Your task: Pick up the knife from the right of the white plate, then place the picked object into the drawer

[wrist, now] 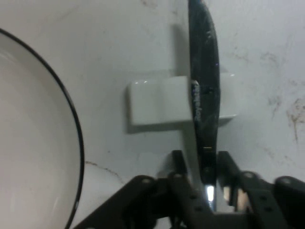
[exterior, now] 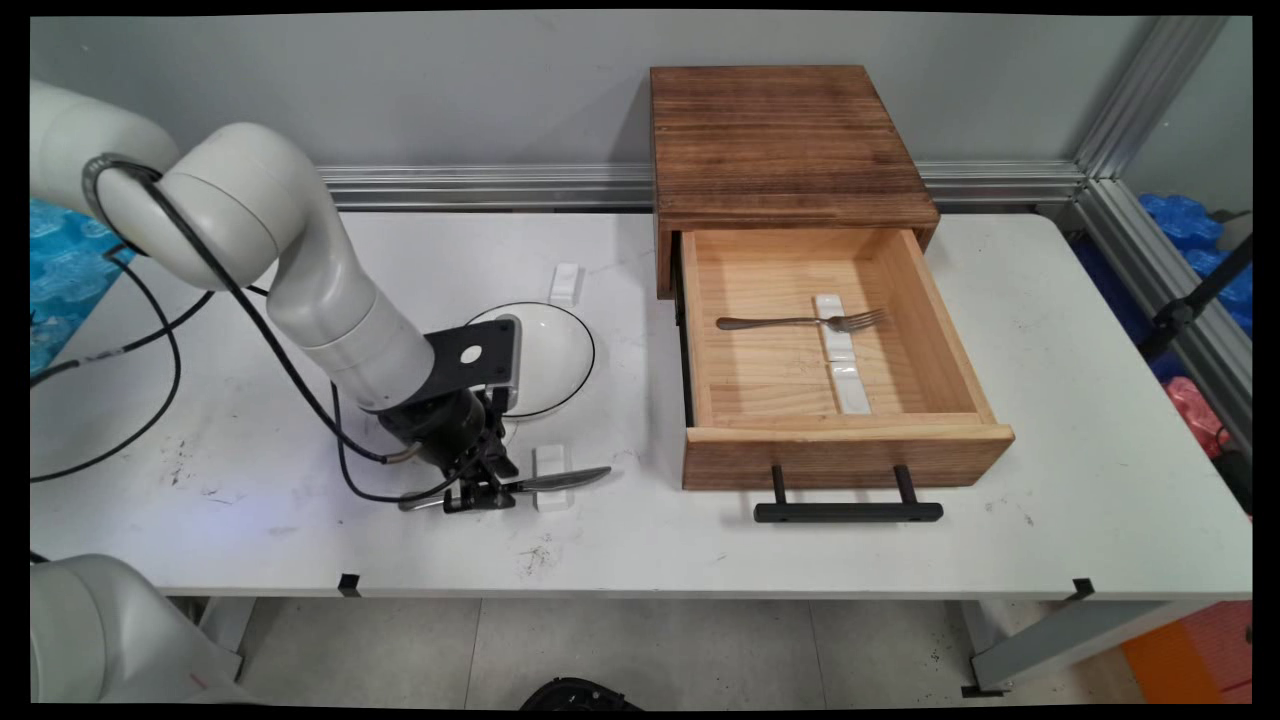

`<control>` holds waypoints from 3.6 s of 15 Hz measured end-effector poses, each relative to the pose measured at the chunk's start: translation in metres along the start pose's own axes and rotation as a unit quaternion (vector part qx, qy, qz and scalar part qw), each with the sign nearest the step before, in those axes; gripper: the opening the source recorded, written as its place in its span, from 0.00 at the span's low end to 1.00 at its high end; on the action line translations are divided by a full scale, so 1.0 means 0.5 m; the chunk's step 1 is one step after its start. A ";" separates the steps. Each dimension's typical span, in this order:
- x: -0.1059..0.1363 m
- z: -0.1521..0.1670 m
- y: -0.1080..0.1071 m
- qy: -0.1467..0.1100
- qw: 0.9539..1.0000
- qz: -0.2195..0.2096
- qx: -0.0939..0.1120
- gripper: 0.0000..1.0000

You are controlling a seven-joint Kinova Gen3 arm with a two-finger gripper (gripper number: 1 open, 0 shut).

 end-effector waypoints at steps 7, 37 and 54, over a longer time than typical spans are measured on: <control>0.006 -0.003 0.013 0.001 1.000 0.001 -0.007 0.00; 0.198 -0.289 -0.111 0.041 0.999 -0.007 -0.024 0.00; 0.439 -0.271 -0.223 0.096 0.995 0.012 -0.025 0.00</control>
